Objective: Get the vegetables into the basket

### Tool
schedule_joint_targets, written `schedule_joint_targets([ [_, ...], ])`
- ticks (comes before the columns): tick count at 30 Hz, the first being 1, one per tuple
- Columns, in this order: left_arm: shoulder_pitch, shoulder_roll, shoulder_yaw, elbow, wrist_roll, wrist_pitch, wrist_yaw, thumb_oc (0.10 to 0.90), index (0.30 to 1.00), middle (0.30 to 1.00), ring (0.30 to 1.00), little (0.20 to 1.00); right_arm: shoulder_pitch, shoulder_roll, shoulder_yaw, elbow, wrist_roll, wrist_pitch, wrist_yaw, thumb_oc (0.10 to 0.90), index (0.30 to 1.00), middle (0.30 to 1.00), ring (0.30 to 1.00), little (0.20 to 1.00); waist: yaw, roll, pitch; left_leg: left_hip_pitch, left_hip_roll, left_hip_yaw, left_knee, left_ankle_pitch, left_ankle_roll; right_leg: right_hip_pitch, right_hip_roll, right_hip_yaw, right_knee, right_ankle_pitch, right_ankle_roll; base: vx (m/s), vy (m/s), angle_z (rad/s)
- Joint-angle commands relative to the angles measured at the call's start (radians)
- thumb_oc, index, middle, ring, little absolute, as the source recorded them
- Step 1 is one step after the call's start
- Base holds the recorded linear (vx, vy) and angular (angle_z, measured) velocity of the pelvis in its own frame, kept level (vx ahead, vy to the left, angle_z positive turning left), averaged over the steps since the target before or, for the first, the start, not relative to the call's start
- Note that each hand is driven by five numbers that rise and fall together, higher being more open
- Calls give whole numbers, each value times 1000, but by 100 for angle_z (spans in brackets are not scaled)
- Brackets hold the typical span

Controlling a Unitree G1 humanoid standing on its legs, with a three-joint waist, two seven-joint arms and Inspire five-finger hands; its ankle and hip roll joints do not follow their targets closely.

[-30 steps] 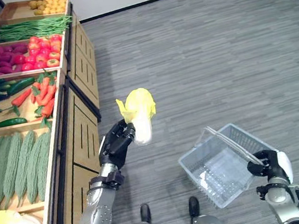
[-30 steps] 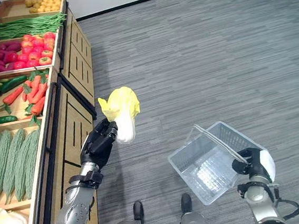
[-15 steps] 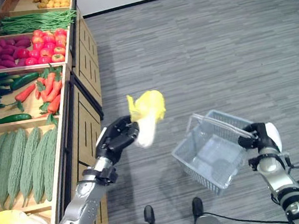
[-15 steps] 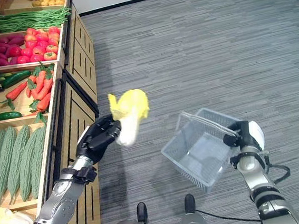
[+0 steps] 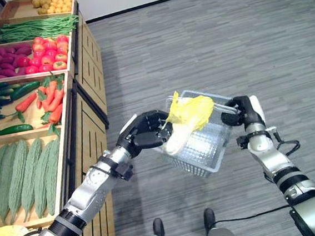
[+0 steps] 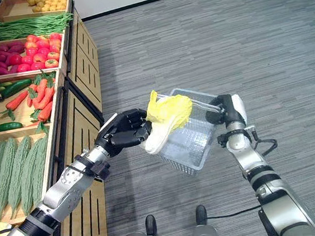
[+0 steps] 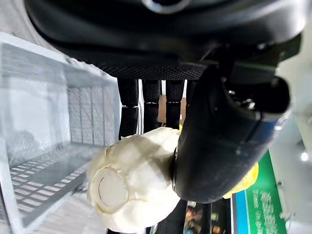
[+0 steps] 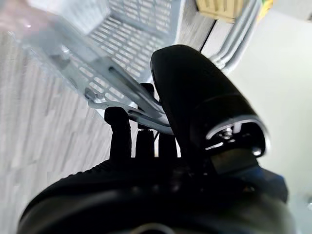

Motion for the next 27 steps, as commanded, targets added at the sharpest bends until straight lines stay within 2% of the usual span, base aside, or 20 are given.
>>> schedule_joint_targets([
  [1,-144,66,-47,-13,176,-111,-33,400,300,300,300,300,-178,-16,-18,-157,131,-194,24,400,300,300,300,300,2,-42,-90,30,54,13,1,-50,-78,54,-67,-46,5,-53,111,0,0,0],
  [3,-157,77,-56,-3,200,-115,-28,400,300,300,300,300,-178,-16,-20,-169,140,-198,28,400,300,300,300,300,2,-42,-91,32,54,14,1,-51,-78,56,-67,-47,5,-54,112,7,-1,-2],
  [4,-180,109,-80,23,301,-127,-15,400,300,300,300,300,-175,-7,-14,-222,160,-205,41,400,300,300,300,300,-2,-41,-96,36,54,17,1,-55,-79,59,-67,-48,5,-54,113,0,0,0],
  [5,-180,108,-81,23,302,-127,-15,400,300,300,300,300,-174,-7,-14,-223,160,-205,41,400,300,300,300,300,-2,-41,-96,36,54,17,1,-55,-79,59,-67,-48,5,-54,113,0,0,0],
  [9,-176,121,-99,98,451,-132,16,400,300,300,300,300,-163,6,-12,-288,183,-216,61,400,300,300,300,300,-6,-40,-103,41,52,23,1,-59,-78,63,-70,-51,5,-55,115,0,0,0],
  [14,-135,55,-49,204,592,-123,95,400,300,300,300,300,-124,20,-24,-359,194,-224,78,400,300,300,300,300,-9,-43,-110,42,51,25,1,-61,-76,65,-72,-50,5,-56,115,0,0,0],
  [17,-117,-28,27,279,710,-110,193,400,300,300,300,300,-81,31,-33,-394,184,-222,94,400,300,300,300,300,-10,-49,-111,43,52,25,1,-62,-75,68,-72,-51,5,-58,113,0,0,0],
  [19,-113,-47,45,290,744,-106,222,400,300,300,300,300,-67,36,-38,-401,184,-222,95,400,300,300,300,300,-11,-51,-112,43,52,25,1,-63,-75,68,-71,-51,5,-59,112,0,0,0],
  [20,-107,-94,88,312,803,-96,282,400,300,300,300,300,-38,47,-46,-411,177,-220,99,400,300,300,300,300,-11,-54,-112,42,53,24,1,-63,-75,69,-70,-53,5,-60,112,0,0,0],
  [22,-102,-138,125,321,868,-91,337,400,300,300,300,300,-3,59,-55,-422,167,-219,99,400,300,300,300,300,-12,-58,-114,43,55,23,1,-64,-76,69,-70,-54,5,-63,110,0,0,0],
  [26,-104,-211,149,329,922,-88,398,400,300,300,300,300,39,89,-57,-428,158,-218,97,400,300,300,300,300,-17,-61,-115,45,57,25,1,-66,-76,71,-69,-54,5,-65,108,0,0,0],
  [27,-104,-225,150,324,930,-87,408,559,522,522,522,522,48,97,-58,-428,152,-217,95,400,300,300,300,300,-18,-62,-115,46,57,25,1,-66,-76,72,-69,-55,5,-66,108,0,0,0],
])
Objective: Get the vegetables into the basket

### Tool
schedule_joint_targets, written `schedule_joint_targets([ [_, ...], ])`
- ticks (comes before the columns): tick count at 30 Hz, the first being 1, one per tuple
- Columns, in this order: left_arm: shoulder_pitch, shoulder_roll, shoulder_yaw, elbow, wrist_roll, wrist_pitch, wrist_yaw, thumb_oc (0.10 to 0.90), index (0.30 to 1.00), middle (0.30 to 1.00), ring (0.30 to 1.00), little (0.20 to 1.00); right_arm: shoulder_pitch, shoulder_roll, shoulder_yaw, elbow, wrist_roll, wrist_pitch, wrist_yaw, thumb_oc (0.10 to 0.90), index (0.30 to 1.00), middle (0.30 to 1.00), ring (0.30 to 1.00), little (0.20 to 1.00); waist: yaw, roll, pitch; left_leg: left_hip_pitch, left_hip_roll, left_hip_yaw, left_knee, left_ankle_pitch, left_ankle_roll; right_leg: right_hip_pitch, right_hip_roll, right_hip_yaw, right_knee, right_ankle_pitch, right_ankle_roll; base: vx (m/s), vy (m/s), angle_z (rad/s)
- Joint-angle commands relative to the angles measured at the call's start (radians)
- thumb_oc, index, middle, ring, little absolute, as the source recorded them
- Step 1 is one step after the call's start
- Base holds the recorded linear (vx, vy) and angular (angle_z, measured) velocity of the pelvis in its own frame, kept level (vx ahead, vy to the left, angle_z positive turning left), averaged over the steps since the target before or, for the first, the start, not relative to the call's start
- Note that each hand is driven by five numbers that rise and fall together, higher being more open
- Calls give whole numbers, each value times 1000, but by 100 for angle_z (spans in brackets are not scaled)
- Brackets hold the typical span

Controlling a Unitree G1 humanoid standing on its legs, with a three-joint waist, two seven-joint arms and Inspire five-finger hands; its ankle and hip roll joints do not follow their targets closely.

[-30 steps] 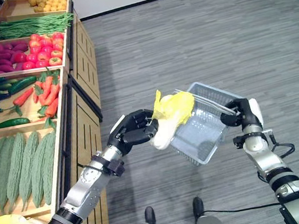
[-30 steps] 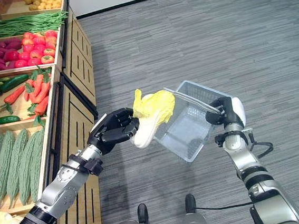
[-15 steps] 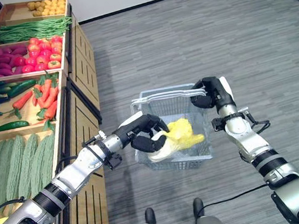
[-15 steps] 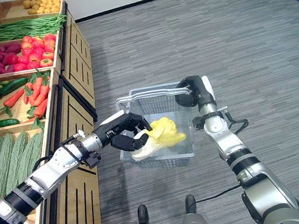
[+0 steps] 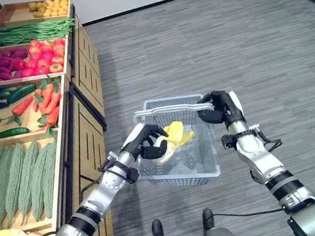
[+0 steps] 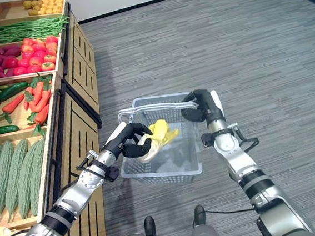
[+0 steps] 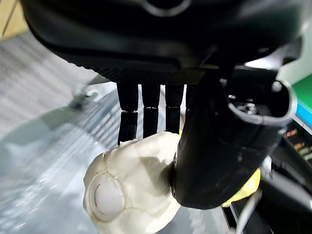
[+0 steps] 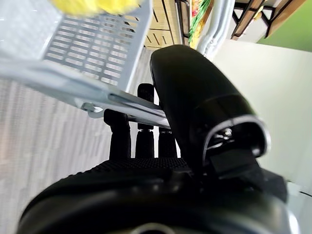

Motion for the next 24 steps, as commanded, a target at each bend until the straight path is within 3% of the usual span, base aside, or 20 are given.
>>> schedule_joint_targets([
  [1,-123,16,49,26,49,-63,123,900,1000,1000,1000,1000,-75,48,-62,-149,22,-174,6,400,300,300,300,300,8,-62,-115,37,49,19,2,-67,-74,69,-76,-59,0,-67,107,0,0,0],
  [4,-120,5,39,11,48,-62,113,900,1000,1000,1000,1000,-64,54,-68,-154,12,-170,0,400,300,300,300,300,7,-61,-118,39,49,18,2,-68,-74,70,-77,-59,0,-67,106,0,0,0],
  [12,-57,81,6,-121,-34,-84,-7,900,1000,1000,1000,1000,-39,52,-122,-96,-32,-150,-42,400,300,300,300,300,13,-53,-127,43,49,12,2,-71,-71,77,-78,-63,0,-68,107,0,0,0],
  [18,-18,157,-30,-276,-238,-111,-140,900,1000,1000,1000,1000,-36,43,-172,-17,-110,-120,-106,400,300,300,300,300,20,-46,-129,38,46,2,2,-70,-69,81,-78,-67,0,-69,106,-2,0,1],
  [24,63,203,-9,-431,-468,-87,-218,900,1000,1000,1000,1000,-24,31,-231,64,-153,-86,-156,400,300,300,300,300,32,-46,-127,35,42,-13,2,-69,-66,84,-80,-76,0,-67,105,-15,3,3],
])
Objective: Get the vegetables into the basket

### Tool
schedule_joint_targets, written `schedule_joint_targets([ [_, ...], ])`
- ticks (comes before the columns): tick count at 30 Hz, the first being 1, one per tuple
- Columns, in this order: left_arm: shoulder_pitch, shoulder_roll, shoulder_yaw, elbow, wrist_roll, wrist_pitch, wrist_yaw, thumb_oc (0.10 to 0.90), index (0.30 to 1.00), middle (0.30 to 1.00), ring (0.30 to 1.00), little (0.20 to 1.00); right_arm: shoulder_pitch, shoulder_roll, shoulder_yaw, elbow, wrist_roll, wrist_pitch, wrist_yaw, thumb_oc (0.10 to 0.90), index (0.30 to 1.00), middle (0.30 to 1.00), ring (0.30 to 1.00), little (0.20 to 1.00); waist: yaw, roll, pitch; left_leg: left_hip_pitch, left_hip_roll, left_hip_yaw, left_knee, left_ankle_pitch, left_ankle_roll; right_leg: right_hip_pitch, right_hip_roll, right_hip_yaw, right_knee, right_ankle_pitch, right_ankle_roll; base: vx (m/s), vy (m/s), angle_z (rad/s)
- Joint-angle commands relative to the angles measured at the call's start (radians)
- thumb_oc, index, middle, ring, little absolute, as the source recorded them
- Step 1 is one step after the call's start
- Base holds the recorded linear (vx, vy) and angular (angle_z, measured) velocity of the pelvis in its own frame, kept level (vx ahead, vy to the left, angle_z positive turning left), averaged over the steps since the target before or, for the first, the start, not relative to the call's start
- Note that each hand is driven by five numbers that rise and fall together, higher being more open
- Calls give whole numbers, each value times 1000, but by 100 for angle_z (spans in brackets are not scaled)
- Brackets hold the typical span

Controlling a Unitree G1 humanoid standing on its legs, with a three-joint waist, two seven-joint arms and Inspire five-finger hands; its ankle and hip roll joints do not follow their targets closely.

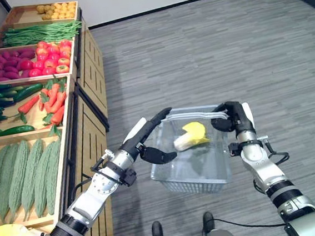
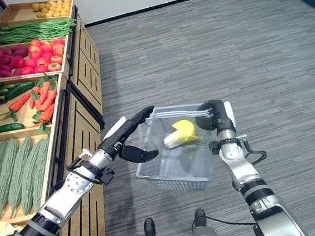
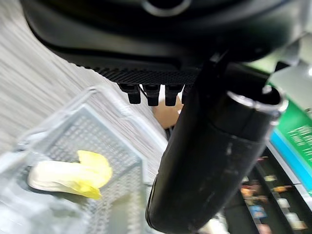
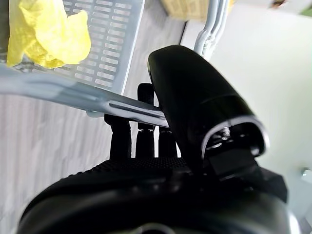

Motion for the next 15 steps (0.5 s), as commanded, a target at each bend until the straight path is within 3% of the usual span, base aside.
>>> schedule_joint_targets([
  [1,-35,4,16,-40,-151,-89,-5,900,1000,1000,1000,1000,-75,-11,-84,-80,10,-107,-52,400,300,300,300,300,6,-45,-126,19,42,-1,2,-70,-63,60,-80,-65,0,-66,106,-21,7,6],
  [8,163,-66,152,22,-207,-65,33,900,1000,1000,1000,1000,35,-16,-187,-103,22,-113,-63,400,300,300,300,300,15,-56,-118,8,36,-16,2,-67,-57,58,-85,-76,0,-63,105,-6,3,3],
  [11,234,-107,206,151,-207,-47,38,900,1000,1000,1000,1000,94,-12,-242,-128,26,-125,-62,400,300,300,300,300,17,-58,-113,6,32,-20,2,-67,-53,57,-88,-79,0,-62,107,-1,16,9],
  [12,285,-140,237,284,-206,-26,18,900,1000,1000,1000,1000,136,-10,-278,-138,31,-130,-53,400,300,300,300,300,17,-60,-111,3,29,-22,2,-66,-50,57,-92,-81,0,-59,109,0,0,0],
  [15,310,-166,244,458,-138,-4,0,900,1000,1000,1000,1000,161,-3,-304,-138,36,-137,-44,400,300,300,300,300,16,-63,-107,2,27,-21,2,-67,-47,54,-95,-79,0,-56,111,2,20,8],
])
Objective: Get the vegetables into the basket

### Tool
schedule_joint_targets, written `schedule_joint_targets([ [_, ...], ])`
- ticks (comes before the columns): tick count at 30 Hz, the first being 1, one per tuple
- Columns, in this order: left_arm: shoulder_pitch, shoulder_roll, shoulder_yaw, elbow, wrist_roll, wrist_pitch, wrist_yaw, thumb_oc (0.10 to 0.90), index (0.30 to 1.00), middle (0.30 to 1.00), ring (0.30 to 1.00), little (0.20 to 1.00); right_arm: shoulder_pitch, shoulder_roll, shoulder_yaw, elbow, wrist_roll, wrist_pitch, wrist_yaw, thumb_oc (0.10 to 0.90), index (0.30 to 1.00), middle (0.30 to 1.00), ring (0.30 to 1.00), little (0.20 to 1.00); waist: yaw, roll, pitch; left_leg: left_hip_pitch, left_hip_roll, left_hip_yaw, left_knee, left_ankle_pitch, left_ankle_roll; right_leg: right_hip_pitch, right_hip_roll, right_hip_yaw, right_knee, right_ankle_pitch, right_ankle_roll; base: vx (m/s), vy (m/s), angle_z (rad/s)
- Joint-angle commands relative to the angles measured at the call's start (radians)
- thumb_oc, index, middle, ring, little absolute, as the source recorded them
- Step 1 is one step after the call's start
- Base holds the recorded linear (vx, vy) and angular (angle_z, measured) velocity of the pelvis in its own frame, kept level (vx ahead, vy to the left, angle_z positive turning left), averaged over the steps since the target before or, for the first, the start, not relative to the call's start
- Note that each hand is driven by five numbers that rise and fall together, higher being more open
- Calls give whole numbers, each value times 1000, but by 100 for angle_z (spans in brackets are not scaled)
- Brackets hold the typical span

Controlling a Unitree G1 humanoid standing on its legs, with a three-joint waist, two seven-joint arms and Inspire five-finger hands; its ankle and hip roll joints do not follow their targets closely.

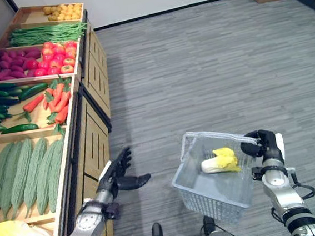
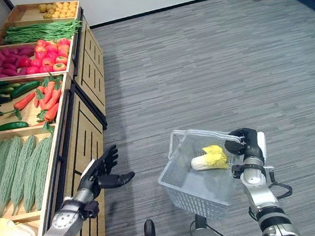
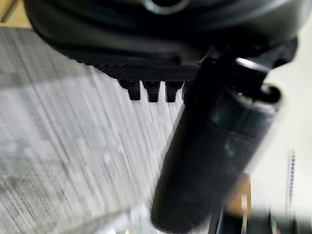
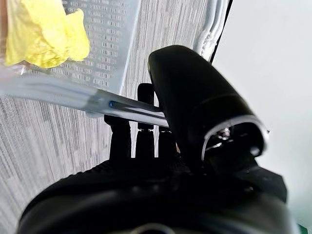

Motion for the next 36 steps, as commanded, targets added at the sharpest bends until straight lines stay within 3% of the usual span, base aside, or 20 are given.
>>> schedule_joint_targets([
  [1,-73,66,-46,31,53,-7,-12,900,1000,1000,1000,1000,-139,-26,-72,-113,31,-146,-20,400,300,300,300,300,13,-62,-60,14,31,12,5,-64,-45,51,-90,-55,5,-41,111,-4,14,6],
  [8,-96,-25,-31,336,232,10,13,900,1000,1000,1000,1000,-78,7,-109,-153,40,-173,-9,400,300,300,300,300,2,-69,-52,10,27,14,5,-67,-40,42,-95,-49,5,-38,113,2,6,-1],
  [9,-112,-62,-11,456,304,22,53,900,1000,1000,1000,1000,-55,19,-114,-176,44,-184,-6,400,300,300,300,300,-1,-72,-52,9,24,15,5,-69,-38,41,-96,-47,5,-36,112,0,0,0],
  [10,-114,-63,-11,460,305,20,54,900,1000,1000,1000,1000,-55,19,-114,-177,44,-184,-6,400,300,300,300,300,-1,-72,-52,9,24,15,5,-69,-37,41,-96,-47,5,-36,112,27,34,-1],
  [11,-134,-99,21,609,402,37,97,900,1000,1000,1000,1000,-32,27,-115,-200,45,-194,0,400,300,300,300,300,-4,-75,-51,10,21,17,5,-71,-35,42,-99,-47,5,-35,113,0,0,0],
  [14,-144,-108,36,693,477,46,132,900,1000,1000,1000,1000,-18,31,-117,-210,49,-198,4,400,300,300,300,300,-6,-77,-50,10,19,18,5,-73,-34,43,-100,-46,5,-35,113,18,23,1],
  [15,-149,-117,75,768,558,55,213,900,1000,1000,1000,1000,2,40,-109,-223,50,-209,5,400,300,300,300,300,-3,-82,-46,16,16,24,5,-78,-29,41,-102,-43,5,-35,115,0,0,0],
  [18,-136,-121,102,766,573,61,250,900,1000,1000,1000,1000,15,40,-105,-223,49,-211,2,400,300,300,300,300,5,-89,-36,15,9,33,20,-82,-24,40,-110,-38,5,-30,117,8,29,-10],
  [23,-139,-130,122,802,611,87,324,900,1000,1000,1000,1000,-1,33,-93,-210,35,-212,-17,400,300,300,300,300,16,-107,-1,-56,-7,46,165,-144,-8,24,-134,-19,14,-10,125,-24,49,-9],
  [28,-156,-128,81,818,725,132,360,900,1000,1000,1000,1000,-7,32,-81,-190,22,-200,-32,400,300,300,300,300,15,-120,13,-66,-28,65,172,-167,16,-18,-158,1,63,21,150,2,126,-15],
  [32,-170,-118,68,800,732,129,362,900,1000,1000,1000,1000,-7,33,-80,-200,7,-192,-37,400,300,300,300,300,7,-121,33,-53,-46,72,147,-166,42,-87,-179,28,178,46,166,-2,165,-14],
  [36,-175,-93,44,737,753,120,380,900,1000,1000,1000,1000,-23,43,-72,-190,5,-193,-48,400,300,300,300,300,9,-111,67,-17,-51,79,146,-187,61,-159,-172,20,326,42,157,26,107,-20],
])
